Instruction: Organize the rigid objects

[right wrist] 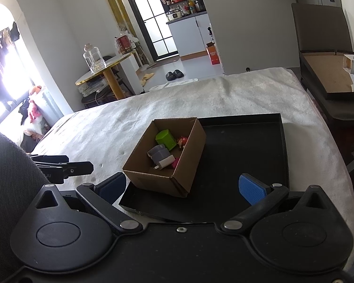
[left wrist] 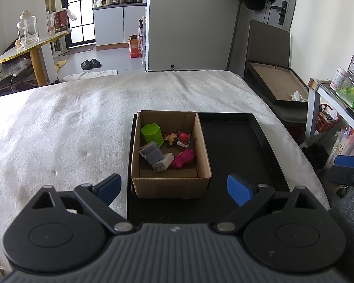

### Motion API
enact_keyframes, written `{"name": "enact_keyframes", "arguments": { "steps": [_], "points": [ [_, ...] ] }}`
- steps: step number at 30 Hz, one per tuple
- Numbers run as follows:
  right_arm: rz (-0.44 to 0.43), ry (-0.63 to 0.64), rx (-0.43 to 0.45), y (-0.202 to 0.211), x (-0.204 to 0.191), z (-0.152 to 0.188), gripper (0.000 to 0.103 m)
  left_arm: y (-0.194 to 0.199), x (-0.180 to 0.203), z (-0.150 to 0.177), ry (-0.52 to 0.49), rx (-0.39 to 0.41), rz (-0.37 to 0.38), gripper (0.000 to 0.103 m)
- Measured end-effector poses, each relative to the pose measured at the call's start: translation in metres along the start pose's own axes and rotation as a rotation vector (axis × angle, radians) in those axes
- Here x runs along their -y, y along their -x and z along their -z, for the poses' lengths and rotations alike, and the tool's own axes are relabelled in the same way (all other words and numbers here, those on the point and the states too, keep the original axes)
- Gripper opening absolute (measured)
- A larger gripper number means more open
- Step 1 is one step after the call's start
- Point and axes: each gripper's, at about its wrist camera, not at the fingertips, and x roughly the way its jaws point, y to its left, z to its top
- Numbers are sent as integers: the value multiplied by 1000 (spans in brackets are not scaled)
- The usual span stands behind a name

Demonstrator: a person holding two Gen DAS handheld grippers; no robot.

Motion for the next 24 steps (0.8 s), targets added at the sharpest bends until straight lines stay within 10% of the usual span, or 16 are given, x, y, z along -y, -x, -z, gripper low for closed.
{"name": "enact_keyframes", "arguments": {
  "steps": [24],
  "points": [
    [26,13,-27,-3,0,-5,103,-5,3,-3,-37,-7,18,96]
  ]
}}
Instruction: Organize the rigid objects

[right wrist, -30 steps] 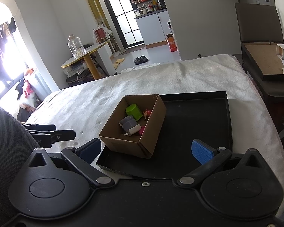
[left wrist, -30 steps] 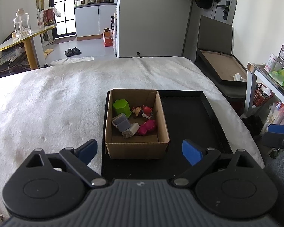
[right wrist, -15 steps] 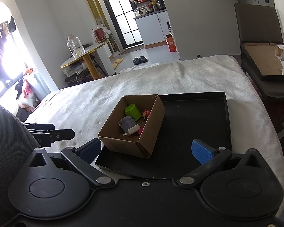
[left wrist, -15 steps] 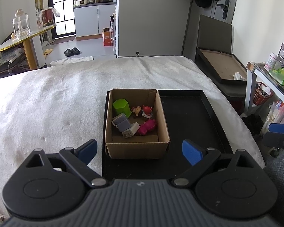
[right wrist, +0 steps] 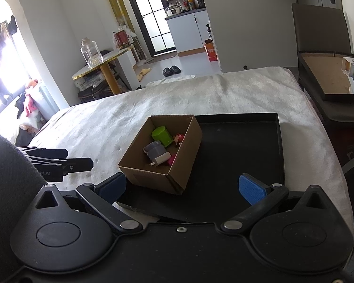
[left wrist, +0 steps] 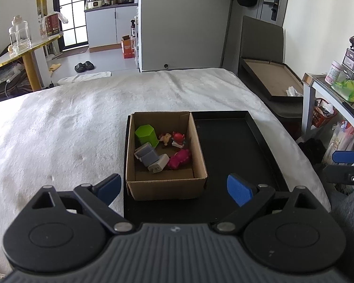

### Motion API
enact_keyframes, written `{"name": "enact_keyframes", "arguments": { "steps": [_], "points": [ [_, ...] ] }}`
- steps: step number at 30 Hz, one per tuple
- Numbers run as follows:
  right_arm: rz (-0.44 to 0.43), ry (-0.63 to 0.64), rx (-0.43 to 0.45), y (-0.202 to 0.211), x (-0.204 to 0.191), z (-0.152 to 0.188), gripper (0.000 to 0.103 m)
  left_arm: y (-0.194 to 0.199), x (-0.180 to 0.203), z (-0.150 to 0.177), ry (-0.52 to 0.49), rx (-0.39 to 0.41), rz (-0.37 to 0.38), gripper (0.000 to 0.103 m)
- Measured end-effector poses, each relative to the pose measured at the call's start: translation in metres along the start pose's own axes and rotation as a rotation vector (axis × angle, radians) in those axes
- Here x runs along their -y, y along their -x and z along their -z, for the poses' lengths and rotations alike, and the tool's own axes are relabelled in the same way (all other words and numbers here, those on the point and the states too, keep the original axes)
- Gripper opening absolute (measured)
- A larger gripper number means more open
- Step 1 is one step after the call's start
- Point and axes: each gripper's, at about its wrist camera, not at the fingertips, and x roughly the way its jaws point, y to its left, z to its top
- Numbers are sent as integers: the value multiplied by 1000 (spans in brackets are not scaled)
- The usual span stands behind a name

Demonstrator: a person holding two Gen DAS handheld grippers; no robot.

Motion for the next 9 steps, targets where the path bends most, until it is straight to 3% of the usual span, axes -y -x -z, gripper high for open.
{"name": "enact_keyframes", "arguments": {
  "steps": [9],
  "points": [
    [1,-4,-27,-9,0,3,103,-1,-3,1,6,-6,4,96]
  ]
}}
